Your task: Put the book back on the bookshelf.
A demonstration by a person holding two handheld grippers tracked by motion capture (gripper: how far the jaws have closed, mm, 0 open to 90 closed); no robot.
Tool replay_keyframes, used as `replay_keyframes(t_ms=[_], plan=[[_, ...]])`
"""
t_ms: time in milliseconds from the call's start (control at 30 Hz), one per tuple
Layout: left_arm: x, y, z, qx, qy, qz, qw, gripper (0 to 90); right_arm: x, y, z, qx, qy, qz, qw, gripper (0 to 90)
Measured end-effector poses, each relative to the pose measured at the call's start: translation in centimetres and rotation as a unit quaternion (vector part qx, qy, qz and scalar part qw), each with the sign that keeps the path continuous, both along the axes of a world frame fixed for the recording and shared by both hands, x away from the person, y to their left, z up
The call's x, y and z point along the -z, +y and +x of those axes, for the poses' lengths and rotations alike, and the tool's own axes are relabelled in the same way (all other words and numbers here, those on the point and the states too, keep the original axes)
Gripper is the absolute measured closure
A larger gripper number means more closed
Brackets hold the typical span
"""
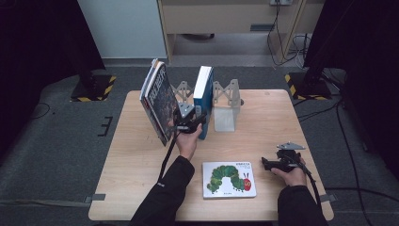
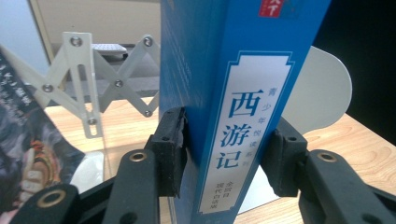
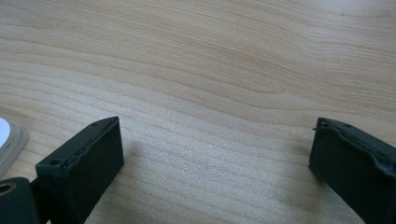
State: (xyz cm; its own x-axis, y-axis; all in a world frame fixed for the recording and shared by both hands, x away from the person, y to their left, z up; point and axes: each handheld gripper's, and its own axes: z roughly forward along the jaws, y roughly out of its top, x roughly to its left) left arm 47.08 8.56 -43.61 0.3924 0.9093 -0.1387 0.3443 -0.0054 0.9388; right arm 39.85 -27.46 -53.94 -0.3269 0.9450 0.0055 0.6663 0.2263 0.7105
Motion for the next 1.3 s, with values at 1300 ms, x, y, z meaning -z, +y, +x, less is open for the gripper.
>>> replay_keyframes(t_ms=[1300], plan=[[2.2,0.0,-0.8,0.062,0.018,-0.016,0.9978,54.9,0.0,0.0,0.0,0.000,0.000,0.000,1.0000,3.2]])
